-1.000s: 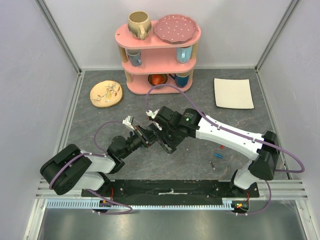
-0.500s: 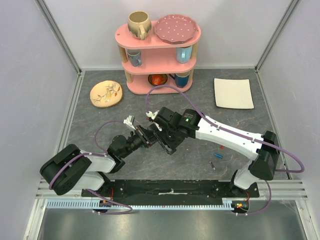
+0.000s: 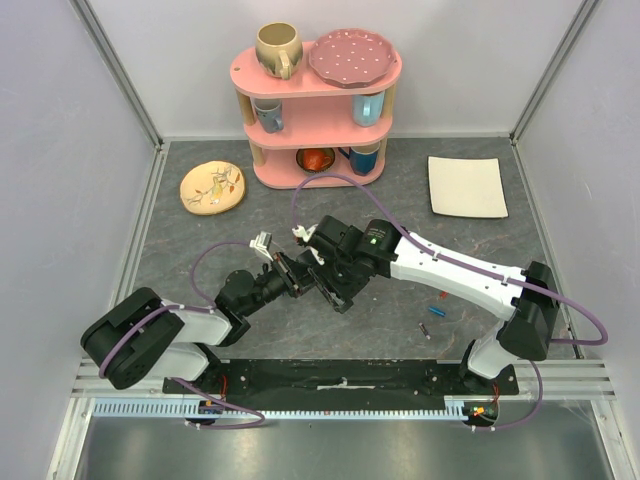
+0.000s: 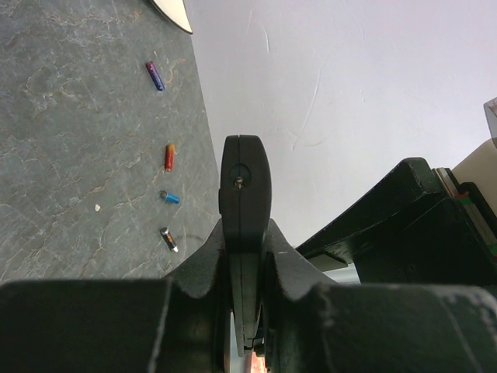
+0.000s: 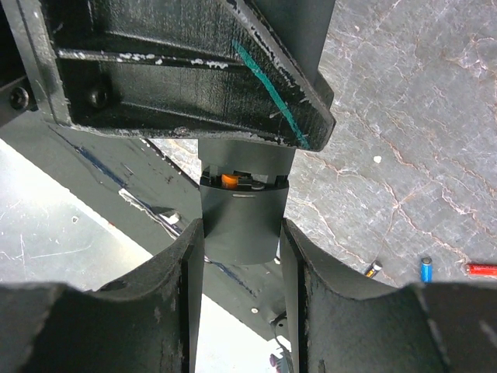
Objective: Load the batteries into the remote control
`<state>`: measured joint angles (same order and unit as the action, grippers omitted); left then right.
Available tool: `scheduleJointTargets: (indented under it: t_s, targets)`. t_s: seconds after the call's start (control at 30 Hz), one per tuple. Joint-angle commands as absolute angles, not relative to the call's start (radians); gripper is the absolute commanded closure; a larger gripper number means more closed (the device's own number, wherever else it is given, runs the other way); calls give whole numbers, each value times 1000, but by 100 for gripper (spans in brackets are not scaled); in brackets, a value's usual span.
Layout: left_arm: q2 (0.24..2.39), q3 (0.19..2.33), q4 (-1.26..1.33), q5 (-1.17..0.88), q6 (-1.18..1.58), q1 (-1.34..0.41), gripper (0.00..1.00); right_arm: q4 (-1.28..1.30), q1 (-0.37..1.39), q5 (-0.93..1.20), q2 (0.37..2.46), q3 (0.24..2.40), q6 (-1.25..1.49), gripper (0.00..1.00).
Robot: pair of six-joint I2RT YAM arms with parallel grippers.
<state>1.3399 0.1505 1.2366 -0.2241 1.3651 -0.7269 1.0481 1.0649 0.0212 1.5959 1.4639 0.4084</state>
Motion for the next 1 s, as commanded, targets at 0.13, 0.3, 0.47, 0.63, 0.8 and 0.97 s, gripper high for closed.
scheduleJointTargets:
  t_s: [0.13, 0.3, 0.47, 0.63, 0.8, 0.97]
  targets:
    - [1345, 195, 1450, -278, 1420, -730, 98, 1039, 1072, 35, 1592, 1447, 396, 100]
    - [1328, 201, 1428, -259, 1430, -730, 98, 1029, 1072, 31, 1589, 1445, 405, 100]
    - [1275, 195, 1362, -189, 1434, -732, 98, 1019, 1074, 31, 1580, 1442, 423, 100]
    - [1223, 204, 1290, -155, 1413, -730, 98, 1011, 1077, 28, 1578, 1437, 434, 100]
    - [1204, 212, 1266, -143, 1410, -730, 98, 1011, 1080, 23, 1575, 1431, 439, 100]
    - [1209, 215, 1272, -155, 1417, -732, 98, 1009, 1081, 20, 1575, 1427, 439, 100]
